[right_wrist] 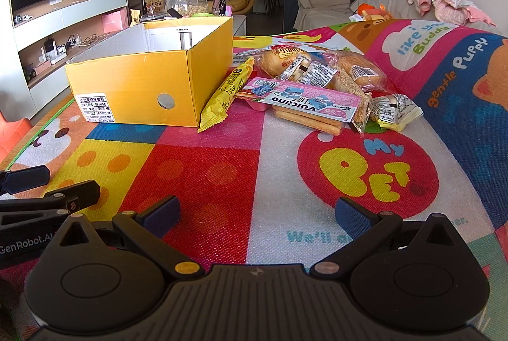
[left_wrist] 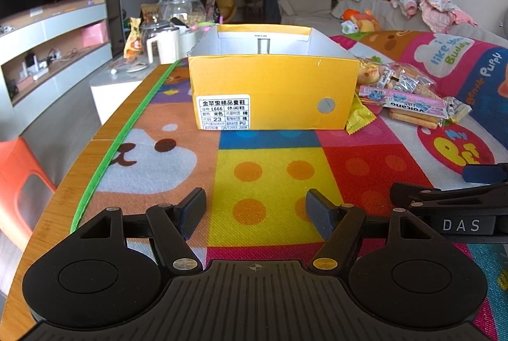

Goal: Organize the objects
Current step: 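Move both tools toward the yellow box and snack pile, then clamp the yellow box wall with the left gripper while the right grasps the Volcano box, then drop the pink Volcano box into the yellow box with the right gripper, then grasp the red-and-white lollipop with the right gripper, then carry the lollipop into the yellow box and release it with the right gripper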

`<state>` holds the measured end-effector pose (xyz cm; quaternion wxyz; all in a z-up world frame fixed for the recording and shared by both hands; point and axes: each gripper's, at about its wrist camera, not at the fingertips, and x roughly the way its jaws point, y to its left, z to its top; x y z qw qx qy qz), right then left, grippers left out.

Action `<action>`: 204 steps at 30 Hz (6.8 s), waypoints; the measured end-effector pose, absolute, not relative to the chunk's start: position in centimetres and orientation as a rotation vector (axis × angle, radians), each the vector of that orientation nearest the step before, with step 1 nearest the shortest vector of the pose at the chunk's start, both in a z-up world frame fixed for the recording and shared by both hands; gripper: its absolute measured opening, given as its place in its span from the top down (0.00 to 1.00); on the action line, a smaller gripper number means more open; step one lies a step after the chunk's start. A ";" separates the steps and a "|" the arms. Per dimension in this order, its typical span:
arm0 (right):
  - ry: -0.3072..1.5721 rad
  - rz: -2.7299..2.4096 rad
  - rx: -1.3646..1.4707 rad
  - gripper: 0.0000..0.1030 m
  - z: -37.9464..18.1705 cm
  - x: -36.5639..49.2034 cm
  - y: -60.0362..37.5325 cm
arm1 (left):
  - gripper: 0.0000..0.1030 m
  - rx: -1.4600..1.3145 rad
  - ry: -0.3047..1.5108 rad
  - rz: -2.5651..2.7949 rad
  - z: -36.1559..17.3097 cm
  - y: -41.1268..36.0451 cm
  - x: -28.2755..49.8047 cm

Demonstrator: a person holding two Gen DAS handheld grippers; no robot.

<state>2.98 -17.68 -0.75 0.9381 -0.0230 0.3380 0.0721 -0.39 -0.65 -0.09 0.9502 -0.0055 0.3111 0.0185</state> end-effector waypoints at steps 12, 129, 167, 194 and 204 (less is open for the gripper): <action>0.739 0.160 -0.046 0.00 -0.3 3.8 -17.7 | 0.27 -0.008 0.640 0.034 0.0 -0.7 -0.1; 1.141 0.212 0.284 0.52 28.2 20.9 -8.4 | 0.91 -0.301 1.377 0.013 5.6 9.1 21.4; 1.347 -0.113 0.086 0.40 3.3 43.8 -15.3 | 0.93 -0.146 1.394 0.071 7.2 7.3 21.7; 1.288 0.112 -0.017 0.41 22.2 17.4 -19.0 | 0.92 -0.088 1.431 -0.056 6.5 7.2 21.4; 1.344 0.159 -0.124 0.41 24.3 13.0 -14.1 | 0.91 -0.045 1.426 -0.136 6.4 7.6 21.0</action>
